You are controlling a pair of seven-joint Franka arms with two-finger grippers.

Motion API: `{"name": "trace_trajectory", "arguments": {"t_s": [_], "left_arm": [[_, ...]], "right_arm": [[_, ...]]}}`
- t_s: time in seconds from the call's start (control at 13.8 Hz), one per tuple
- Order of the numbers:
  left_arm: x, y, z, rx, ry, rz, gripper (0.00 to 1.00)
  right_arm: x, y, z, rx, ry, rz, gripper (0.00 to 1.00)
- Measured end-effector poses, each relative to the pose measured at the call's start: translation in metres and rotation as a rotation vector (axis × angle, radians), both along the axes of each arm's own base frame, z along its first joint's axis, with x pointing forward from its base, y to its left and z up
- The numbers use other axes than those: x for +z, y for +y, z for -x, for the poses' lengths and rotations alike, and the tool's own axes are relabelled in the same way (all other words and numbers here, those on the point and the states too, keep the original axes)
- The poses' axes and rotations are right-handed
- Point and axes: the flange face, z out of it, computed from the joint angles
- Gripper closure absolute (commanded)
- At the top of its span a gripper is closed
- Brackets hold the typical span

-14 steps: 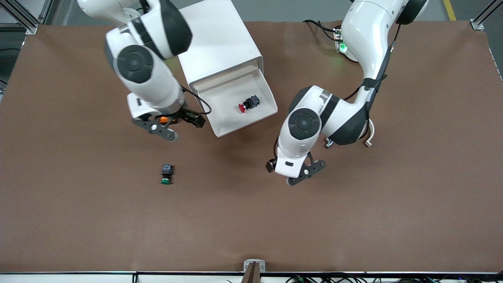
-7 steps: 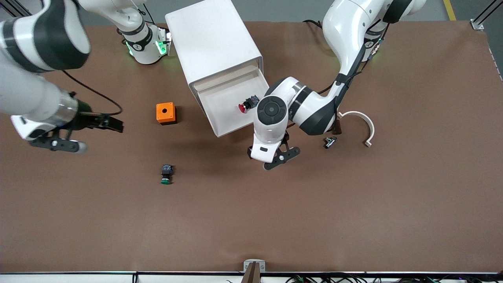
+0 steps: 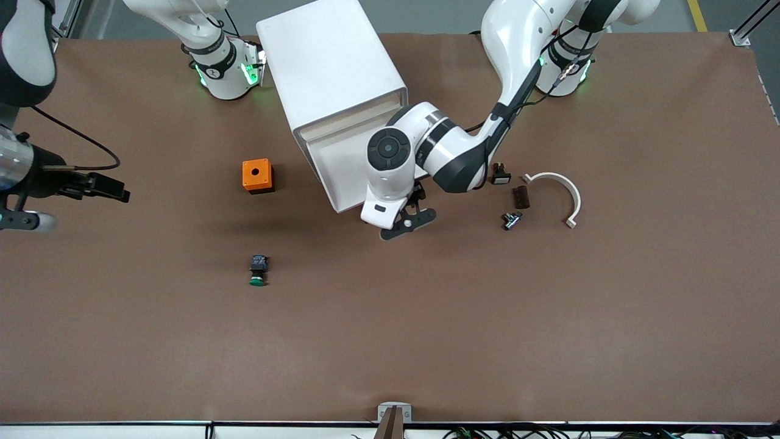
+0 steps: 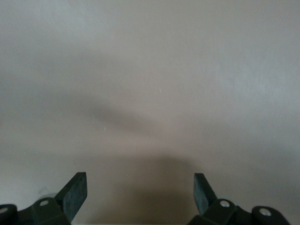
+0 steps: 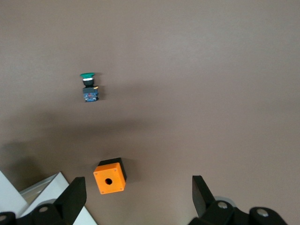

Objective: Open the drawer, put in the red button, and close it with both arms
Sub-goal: 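Push the drawer shut with the left gripper while the right gripper retracts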

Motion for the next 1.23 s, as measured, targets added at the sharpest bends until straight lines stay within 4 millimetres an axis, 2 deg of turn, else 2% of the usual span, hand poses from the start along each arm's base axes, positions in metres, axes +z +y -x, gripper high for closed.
{"name": "trace_trajectory", "arguments": {"t_s": [0.22, 0.36, 0.72, 0.87, 1.01, 1.23], "left_arm": [[-0.008, -0.014, 0.018, -0.009, 0.047, 0.023, 0.0], [-0.008, -0.02, 0.026, -0.01, 0.075, 0.043, 0.0], [-0.015, -0.037, 0.051, 0.004, 0.165, 0.092, 0.0], [-0.019, -0.041, 0.06, 0.031, 0.208, 0.109, 0.0], [-0.022, -0.046, 0.069, 0.06, 0.25, 0.125, 0.0], [-0.026, -0.055, 0.084, 0.083, 0.312, 0.152, 0.0]], "right_arm": [[0.004, -0.029, 0.003, 0.013, -0.007, 0.029, 0.0], [0.004, -0.036, 0.004, 0.01, -0.007, 0.04, 0.0], [0.005, -0.039, 0.003, 0.005, -0.011, 0.042, 0.0], [0.016, -0.038, 0.001, 0.006, -0.039, 0.044, 0.0], [0.03, -0.034, -0.001, 0.013, -0.068, 0.046, 0.0], [0.034, -0.017, -0.003, 0.044, -0.076, 0.042, 0.0]]}}
